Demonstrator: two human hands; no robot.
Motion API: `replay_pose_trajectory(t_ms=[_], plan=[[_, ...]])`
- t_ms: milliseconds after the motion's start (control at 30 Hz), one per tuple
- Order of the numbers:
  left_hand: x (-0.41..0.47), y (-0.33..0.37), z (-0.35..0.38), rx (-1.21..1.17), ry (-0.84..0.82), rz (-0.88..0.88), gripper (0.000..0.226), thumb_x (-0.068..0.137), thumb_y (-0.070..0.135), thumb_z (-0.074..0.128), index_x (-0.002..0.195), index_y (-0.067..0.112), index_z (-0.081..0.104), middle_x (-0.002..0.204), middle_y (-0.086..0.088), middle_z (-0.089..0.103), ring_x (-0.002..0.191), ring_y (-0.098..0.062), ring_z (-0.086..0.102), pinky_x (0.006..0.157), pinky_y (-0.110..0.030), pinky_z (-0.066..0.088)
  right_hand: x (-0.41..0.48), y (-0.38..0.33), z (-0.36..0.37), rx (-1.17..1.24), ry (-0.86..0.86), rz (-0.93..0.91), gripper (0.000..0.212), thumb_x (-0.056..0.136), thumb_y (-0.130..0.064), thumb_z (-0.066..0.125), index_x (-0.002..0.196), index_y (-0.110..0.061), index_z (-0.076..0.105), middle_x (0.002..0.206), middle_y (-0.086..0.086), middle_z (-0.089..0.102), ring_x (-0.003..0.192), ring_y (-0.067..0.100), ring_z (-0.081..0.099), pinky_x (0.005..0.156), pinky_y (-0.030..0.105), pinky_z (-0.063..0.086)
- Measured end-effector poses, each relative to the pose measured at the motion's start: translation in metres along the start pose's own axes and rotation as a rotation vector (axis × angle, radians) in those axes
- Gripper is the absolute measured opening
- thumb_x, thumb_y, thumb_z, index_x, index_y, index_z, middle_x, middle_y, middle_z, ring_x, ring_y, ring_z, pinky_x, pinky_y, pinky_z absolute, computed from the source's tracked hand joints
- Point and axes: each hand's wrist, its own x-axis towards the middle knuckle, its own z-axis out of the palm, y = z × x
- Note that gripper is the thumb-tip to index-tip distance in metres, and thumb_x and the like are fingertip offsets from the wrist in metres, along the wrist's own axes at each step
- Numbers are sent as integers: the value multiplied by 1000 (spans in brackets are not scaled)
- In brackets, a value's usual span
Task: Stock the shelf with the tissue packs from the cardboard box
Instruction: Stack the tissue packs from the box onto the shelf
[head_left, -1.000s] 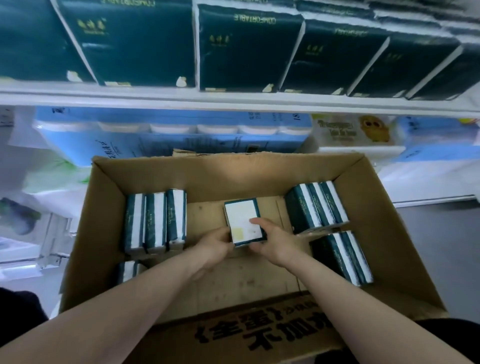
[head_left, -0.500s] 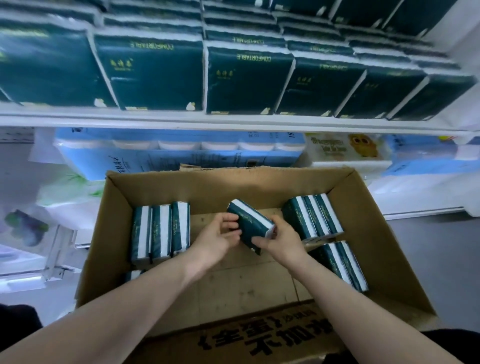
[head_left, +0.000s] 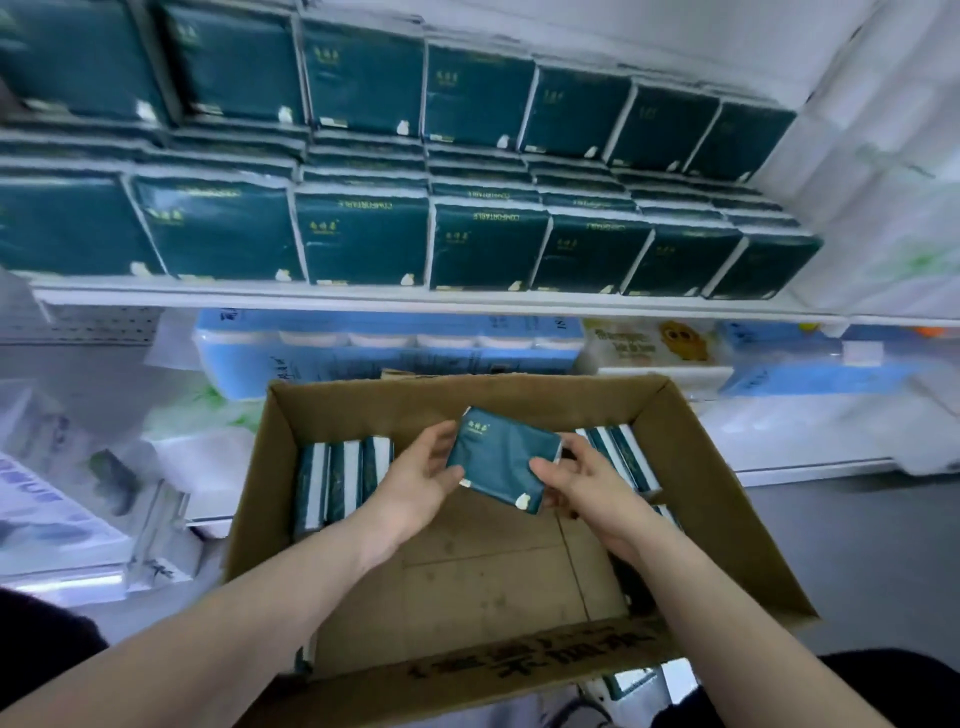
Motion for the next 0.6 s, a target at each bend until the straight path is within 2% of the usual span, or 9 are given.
replay_pose_trajectory(t_ms=[67,133,200,267,400,500,600], plan=[[-7,7,-7,3,11,32,48,97,6,54,139,26,44,131,8,55,114,-5,54,92,-17,45,-6,-9,-1,3,32,-35,31,96,-13,63,126,-11,51,106,12,71,77,11,70,61,20,51],[-12,12,-15,-2,34,64,44,96,7,56,132,31,50,126,8,59,113,-6,57,98,-28,49,-10,-18,-1,9,60,-74,37,96,-16,63,131,-10,51,112,12,71,93,21,69,77,31,55],[-18,18,-22,-18,56,90,43,95,6,58,127,34,54,122,9,63,113,-9,59,99,-35,51,-14,-29,2,27,67,-108,37,97,-16,63,132,-13,53,115,8,72,100,21,70,79,33,55],[-24,24,-29,-36,75,115,44,93,4,59,128,31,55,122,7,63,113,-12,60,95,-34,53,-19,-39,7,45,42,-145,37,96,-14,63,132,-15,54,116,6,72,104,22,70,79,33,55],[-37,44,-45,-38,98,187,46,92,6,61,134,22,52,123,2,62,113,-13,59,87,-28,55,-30,-66,15,34,-33,-241,36,95,-16,64,130,-17,56,117,7,72,111,27,67,100,46,51],[-44,67,-60,8,138,277,39,92,8,63,126,25,55,119,2,62,112,-12,59,89,-28,55,-38,-93,22,-12,-57,-340,33,98,-19,62,130,-21,56,115,4,73,108,26,69,101,53,50],[-46,97,-78,68,185,373,34,91,7,63,113,32,56,112,2,64,107,-15,62,89,-33,55,-41,-124,30,-71,-52,-460,34,99,-20,60,132,-21,55,116,2,72,107,24,69,98,52,52]])
